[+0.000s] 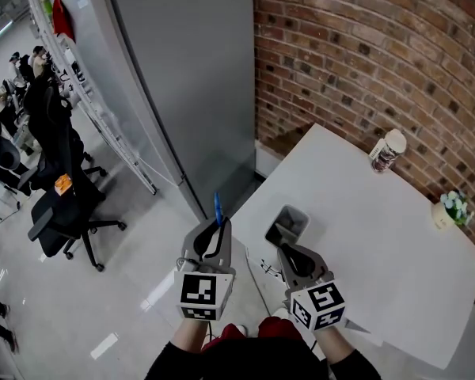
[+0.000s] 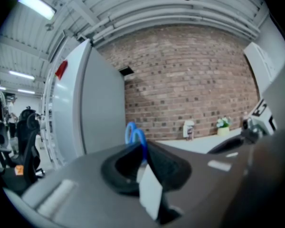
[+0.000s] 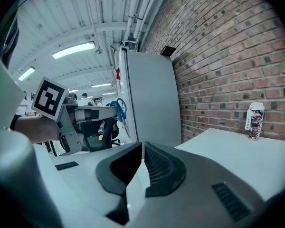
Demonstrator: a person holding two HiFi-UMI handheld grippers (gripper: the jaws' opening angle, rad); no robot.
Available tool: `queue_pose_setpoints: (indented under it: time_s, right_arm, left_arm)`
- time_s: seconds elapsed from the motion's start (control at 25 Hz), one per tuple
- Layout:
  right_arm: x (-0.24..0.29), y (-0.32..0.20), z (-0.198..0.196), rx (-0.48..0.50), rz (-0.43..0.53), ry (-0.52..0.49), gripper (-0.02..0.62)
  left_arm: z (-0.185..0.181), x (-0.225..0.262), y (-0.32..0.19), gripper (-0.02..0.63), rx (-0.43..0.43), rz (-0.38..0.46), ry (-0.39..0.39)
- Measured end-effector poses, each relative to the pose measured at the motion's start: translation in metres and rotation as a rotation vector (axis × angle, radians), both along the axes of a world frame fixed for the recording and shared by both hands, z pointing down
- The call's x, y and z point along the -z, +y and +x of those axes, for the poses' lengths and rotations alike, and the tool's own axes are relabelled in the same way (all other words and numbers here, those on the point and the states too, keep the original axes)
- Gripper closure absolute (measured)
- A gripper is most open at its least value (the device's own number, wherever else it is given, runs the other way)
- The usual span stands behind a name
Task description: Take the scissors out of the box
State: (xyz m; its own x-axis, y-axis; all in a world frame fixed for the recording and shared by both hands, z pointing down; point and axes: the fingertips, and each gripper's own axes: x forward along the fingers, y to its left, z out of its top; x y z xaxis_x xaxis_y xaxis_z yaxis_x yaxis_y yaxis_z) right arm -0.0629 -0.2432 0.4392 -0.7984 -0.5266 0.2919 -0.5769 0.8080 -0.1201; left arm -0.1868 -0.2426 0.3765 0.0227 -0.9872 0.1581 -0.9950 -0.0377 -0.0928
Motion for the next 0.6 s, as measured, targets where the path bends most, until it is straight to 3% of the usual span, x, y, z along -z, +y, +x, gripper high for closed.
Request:
queue_pose_setpoints:
  time_s: [0.6]
  right_arm:
    - [0.005, 0.039, -0.044, 0.069, 0.019, 0.013, 0.586]
  left_arm:
    - [-0.057, -0.01, 0.06, 0.575, 0.096, -0.026, 0.02]
